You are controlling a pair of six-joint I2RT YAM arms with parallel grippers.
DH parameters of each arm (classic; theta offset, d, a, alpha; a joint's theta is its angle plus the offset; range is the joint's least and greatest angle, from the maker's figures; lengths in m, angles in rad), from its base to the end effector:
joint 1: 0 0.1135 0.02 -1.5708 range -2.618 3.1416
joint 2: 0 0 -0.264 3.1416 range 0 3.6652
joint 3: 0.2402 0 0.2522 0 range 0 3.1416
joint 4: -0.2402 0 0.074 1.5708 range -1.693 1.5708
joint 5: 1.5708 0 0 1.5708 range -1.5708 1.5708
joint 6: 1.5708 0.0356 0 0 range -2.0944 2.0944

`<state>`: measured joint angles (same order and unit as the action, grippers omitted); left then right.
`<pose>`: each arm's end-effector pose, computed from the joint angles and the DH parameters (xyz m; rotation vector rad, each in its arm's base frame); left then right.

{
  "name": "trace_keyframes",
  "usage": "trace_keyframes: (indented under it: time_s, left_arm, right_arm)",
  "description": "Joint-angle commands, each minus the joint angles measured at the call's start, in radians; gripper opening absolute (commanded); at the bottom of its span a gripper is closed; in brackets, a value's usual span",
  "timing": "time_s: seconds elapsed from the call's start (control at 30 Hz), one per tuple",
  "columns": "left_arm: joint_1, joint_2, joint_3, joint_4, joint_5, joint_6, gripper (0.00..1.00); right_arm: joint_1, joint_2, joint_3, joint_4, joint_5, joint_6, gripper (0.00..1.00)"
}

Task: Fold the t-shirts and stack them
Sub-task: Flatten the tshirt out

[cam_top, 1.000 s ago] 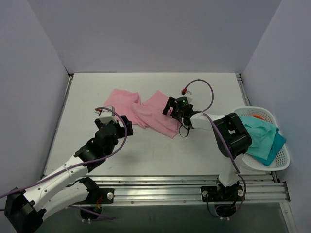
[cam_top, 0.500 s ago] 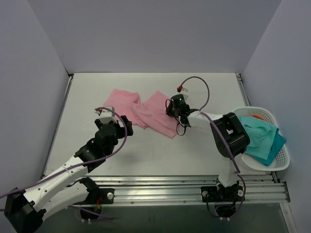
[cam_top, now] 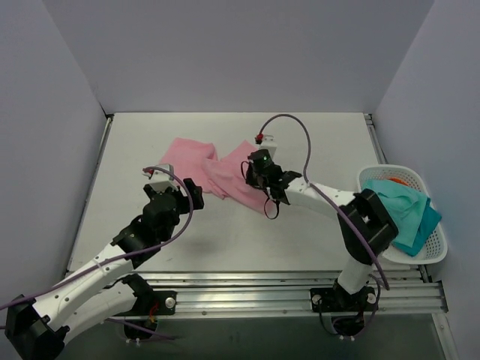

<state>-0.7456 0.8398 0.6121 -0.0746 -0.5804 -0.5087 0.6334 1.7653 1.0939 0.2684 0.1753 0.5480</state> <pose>0.1565 -0.1179 0.2823 -0.1792 1.8270 -0.3405 0.3265 0.2320 0.2243 0.0309 2.0159 0.5938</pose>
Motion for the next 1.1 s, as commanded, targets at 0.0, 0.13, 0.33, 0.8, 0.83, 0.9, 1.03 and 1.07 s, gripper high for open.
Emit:
trace_keyframes:
  time_s: [0.0, 0.13, 0.33, 0.8, 0.83, 0.9, 1.03, 1.07]
  left_arm:
    - [-0.001, -0.041, 0.006, -0.013, -0.038, -0.001, 0.97]
    - [-0.001, -0.088, -0.011, -0.021, -0.076, -0.017, 0.97]
    - [-0.003, -0.1, -0.006, -0.045, -0.093, -0.03, 0.97]
    - [-0.006, -0.176, -0.034, -0.068, -0.168, -0.051, 0.97]
    - [-0.006, -0.171, -0.032, -0.068, -0.168, -0.053, 0.97]
    - [-0.006, -0.165, -0.028, -0.068, -0.165, -0.053, 0.97]
    - [-0.006, -0.165, -0.028, -0.07, -0.162, -0.053, 0.97]
    - [-0.006, -0.168, -0.029, -0.07, -0.162, -0.053, 0.97]
  right_arm:
    - [0.219, -0.248, 0.023, -0.139, 0.128, -0.098, 0.0]
    - [0.412, -0.302, -0.055, -0.283, 0.141, 0.033, 0.02]
    - [0.436, -0.156, -0.172, -0.37, 0.208, 0.233, 1.0]
    - [0.476, -0.061, 0.03, -0.526, 0.447, 0.257, 1.0]
    - [0.476, -0.066, 0.04, -0.535, 0.454, 0.251, 1.0]
    - [0.474, -0.078, 0.06, -0.543, 0.469, 0.242, 1.0]
    - [0.431, -0.076, 0.064, -0.529, 0.484, 0.218, 1.0]
    - [0.421, -0.073, 0.06, -0.519, 0.477, 0.214, 1.0]
